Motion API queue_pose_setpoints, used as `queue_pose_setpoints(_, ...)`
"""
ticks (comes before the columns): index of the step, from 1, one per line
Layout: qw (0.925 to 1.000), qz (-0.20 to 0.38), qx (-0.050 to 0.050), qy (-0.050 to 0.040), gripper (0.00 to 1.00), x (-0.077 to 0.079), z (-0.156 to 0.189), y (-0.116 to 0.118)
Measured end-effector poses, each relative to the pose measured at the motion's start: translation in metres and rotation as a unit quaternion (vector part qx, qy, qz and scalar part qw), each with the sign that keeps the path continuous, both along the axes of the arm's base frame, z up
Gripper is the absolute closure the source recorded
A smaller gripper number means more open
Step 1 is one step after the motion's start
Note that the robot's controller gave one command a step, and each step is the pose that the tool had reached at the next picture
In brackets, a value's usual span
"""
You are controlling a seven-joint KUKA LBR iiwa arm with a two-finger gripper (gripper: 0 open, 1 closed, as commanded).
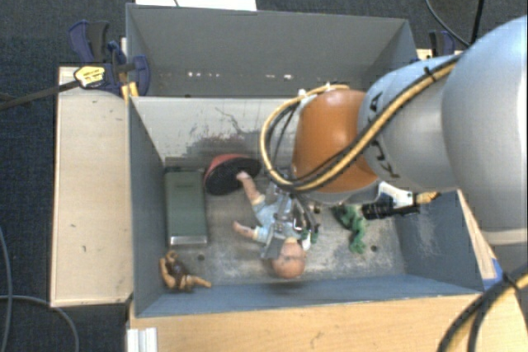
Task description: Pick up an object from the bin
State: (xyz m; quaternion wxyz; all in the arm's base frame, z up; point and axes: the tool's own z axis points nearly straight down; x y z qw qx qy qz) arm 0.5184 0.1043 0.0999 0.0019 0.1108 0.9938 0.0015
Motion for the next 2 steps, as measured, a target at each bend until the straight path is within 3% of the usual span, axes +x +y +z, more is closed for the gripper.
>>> queue_pose_setpoints(1,0.9998,0.019,-0.001,0.0001,0.00,0.006,-0.027,0.023)
queue_pose_setpoints(2,0.9999,-0.014,0.002,-0.0094,1.00,-0.036,-0.026,-0.001)
